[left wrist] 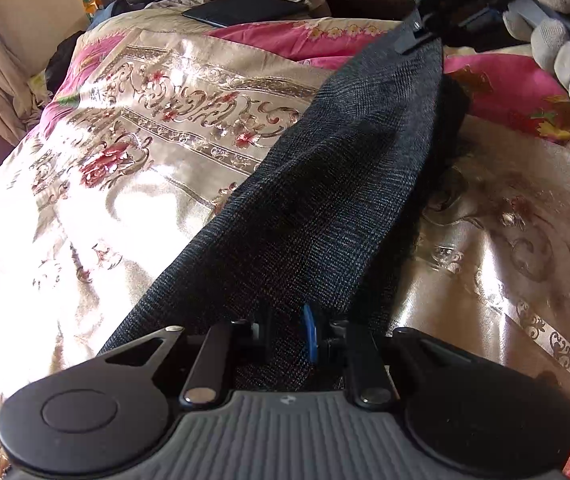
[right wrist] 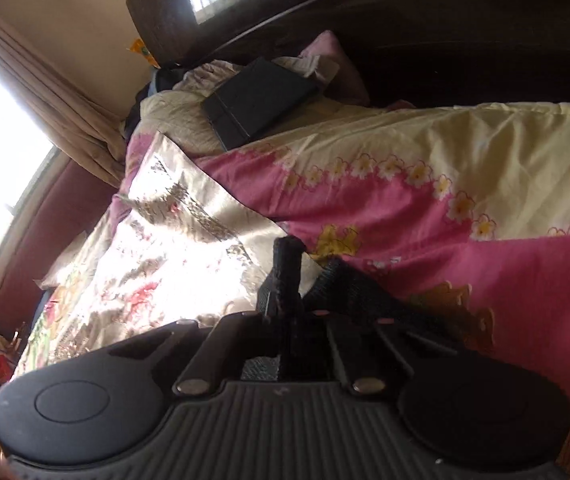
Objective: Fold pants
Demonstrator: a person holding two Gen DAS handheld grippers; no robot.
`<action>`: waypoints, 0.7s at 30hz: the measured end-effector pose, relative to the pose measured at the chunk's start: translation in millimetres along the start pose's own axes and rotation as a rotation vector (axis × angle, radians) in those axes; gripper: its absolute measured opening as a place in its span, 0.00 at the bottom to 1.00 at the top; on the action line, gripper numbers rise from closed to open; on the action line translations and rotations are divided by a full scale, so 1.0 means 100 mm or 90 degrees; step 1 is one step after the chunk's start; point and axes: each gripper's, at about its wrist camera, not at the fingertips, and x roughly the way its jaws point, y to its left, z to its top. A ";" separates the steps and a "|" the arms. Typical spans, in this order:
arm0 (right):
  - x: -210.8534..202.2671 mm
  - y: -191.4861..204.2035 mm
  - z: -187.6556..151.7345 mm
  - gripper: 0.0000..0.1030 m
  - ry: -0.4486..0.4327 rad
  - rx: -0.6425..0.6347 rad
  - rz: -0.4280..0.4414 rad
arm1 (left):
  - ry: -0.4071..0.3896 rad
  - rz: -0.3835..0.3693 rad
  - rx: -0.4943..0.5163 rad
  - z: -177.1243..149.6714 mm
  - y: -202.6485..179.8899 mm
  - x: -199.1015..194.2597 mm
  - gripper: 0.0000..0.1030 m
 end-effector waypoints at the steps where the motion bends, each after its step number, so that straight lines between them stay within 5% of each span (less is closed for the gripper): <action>1: 0.04 -0.11 -0.05 0.05 0.003 0.026 0.020 | 0.002 -0.001 0.002 -0.01 0.00 0.00 0.32; 5: 0.06 -0.28 -0.15 0.06 0.019 0.046 -0.043 | 0.008 0.002 0.009 -0.07 -0.01 0.03 0.32; 21: -0.13 -0.54 -0.34 0.24 0.038 0.105 -0.078 | 0.010 0.007 0.017 -0.15 0.03 -0.01 0.33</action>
